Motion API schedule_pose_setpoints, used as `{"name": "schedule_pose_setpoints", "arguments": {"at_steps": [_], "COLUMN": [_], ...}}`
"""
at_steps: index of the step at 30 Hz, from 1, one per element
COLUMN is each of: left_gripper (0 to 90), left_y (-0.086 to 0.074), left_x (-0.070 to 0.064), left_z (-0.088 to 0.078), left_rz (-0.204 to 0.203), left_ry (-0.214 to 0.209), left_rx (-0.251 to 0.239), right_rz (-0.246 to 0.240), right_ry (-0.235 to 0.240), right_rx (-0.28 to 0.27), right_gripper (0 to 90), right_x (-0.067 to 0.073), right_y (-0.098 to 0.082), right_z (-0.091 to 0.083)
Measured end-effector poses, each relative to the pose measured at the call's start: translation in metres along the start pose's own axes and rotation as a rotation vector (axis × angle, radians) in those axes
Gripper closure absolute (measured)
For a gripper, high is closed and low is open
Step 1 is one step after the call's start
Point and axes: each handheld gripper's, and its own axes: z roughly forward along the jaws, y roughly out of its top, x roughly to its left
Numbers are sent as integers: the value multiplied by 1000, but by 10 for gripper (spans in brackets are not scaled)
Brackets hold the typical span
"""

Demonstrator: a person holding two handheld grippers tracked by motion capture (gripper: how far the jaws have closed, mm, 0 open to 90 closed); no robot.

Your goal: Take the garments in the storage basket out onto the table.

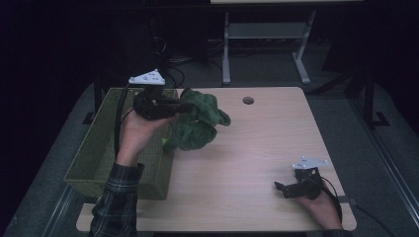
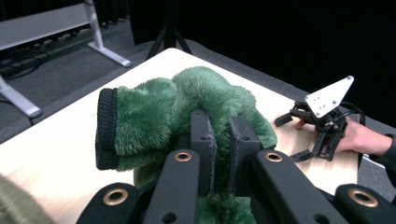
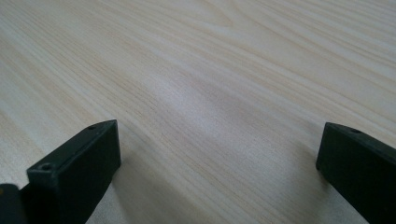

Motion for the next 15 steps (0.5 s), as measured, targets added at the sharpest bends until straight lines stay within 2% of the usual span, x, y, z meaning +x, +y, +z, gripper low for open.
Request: {"name": "schedule_pose_setpoints", "arguments": {"at_steps": [2,6,15], "left_gripper": [829,829,830], "left_y": [1,2,-6], "left_x": [-5,-11,-24], "left_z": [10,20,52], "left_rz": [12,16,1], "left_ry": [-13,-22,-56], "left_rx": [9,7,4], "right_rz": [0,2,4], "right_ry": [0,1,1], "right_rx": [0,0,1], "right_gripper": [0,0,0], "right_x": [0,0,0], "right_y": [0,0,0], "right_z": [0,0,0]}}
